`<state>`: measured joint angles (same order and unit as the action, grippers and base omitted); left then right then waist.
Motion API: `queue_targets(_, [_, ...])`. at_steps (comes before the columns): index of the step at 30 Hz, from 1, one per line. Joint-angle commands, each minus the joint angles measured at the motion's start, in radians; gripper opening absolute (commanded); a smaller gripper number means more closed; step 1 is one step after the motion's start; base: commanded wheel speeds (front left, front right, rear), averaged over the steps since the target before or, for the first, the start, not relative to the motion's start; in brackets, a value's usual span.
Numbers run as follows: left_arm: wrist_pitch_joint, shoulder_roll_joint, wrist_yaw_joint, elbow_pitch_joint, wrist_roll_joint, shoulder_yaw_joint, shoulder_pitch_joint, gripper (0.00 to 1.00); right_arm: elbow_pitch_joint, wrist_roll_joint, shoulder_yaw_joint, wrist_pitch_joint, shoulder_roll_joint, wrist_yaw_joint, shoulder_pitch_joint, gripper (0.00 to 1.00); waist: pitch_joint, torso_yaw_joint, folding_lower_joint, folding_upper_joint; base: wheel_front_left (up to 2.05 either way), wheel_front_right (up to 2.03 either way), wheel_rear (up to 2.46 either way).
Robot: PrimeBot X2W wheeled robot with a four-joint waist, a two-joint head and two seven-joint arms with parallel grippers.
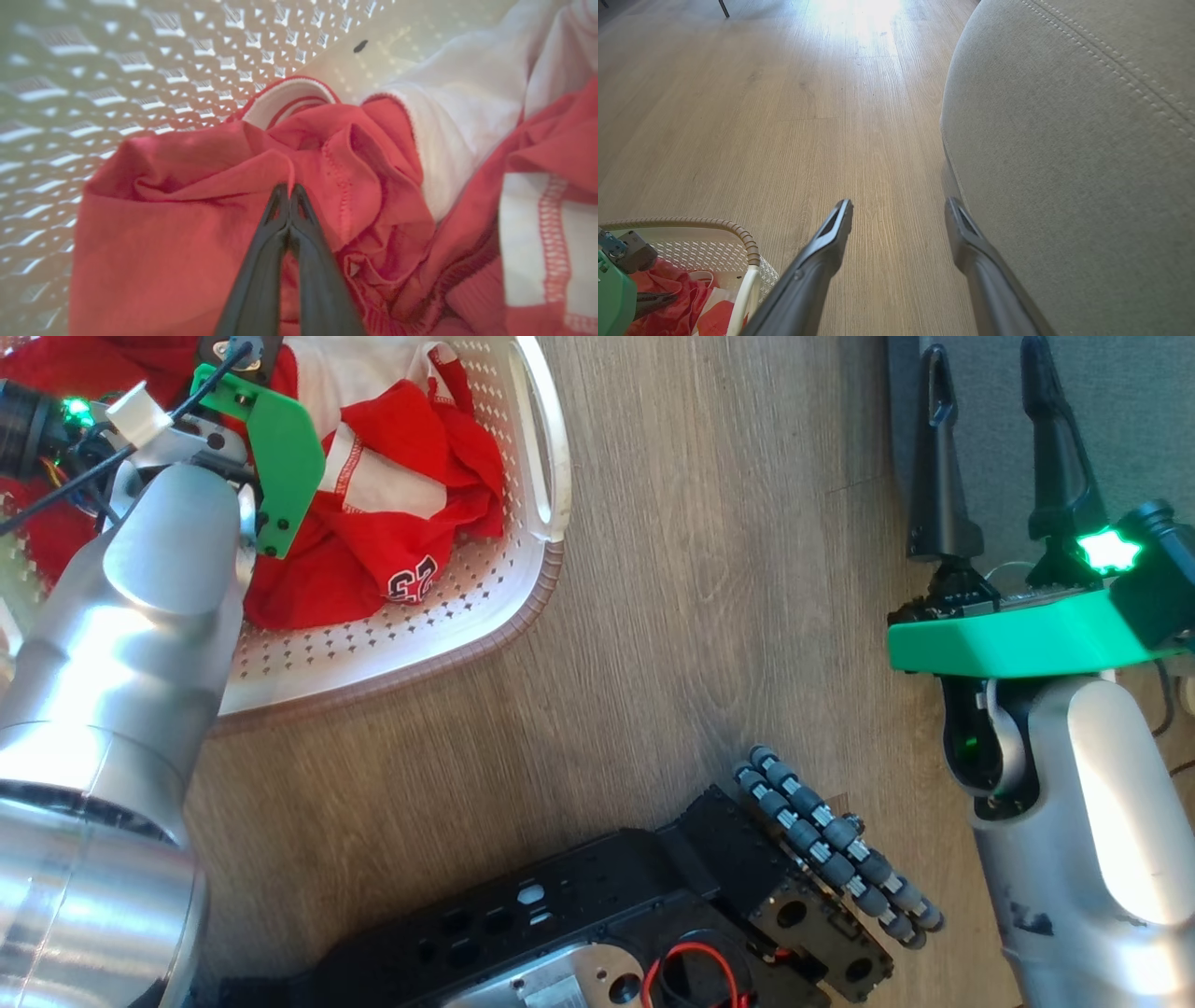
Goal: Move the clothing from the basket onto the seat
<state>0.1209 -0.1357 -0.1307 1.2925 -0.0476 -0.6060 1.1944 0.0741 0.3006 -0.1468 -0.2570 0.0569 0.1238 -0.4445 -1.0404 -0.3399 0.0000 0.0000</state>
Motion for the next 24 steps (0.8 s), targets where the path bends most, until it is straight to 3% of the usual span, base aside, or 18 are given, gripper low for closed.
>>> queue_targets(1, [-0.013,-0.019,0.009,-0.01,-0.015,0.004,0.004,0.0,0.025,0.008,-0.005,-0.005,-0.007,0.007,0.05,1.0,0.002,0.003,0.0,0.0,0.0,0.0,0.0])
queue_targets(10, [-0.117,0.021,0.012,-0.032,-0.079,0.037,-0.031,0.0,0.011,-0.009,0.019,-0.005,-0.007,0.007,0.053,1.0,0.067,0.039,0.0,0.0,0.0,0.0,0.0])
queue_targets(24, [-0.319,0.067,0.041,-0.075,-0.202,0.103,-0.176,0.0,-0.051,-0.125,0.076,-0.005,0.011,0.007,0.117,1.0,0.335,0.167,0.0,0.0,0.0,0.0,0.0])
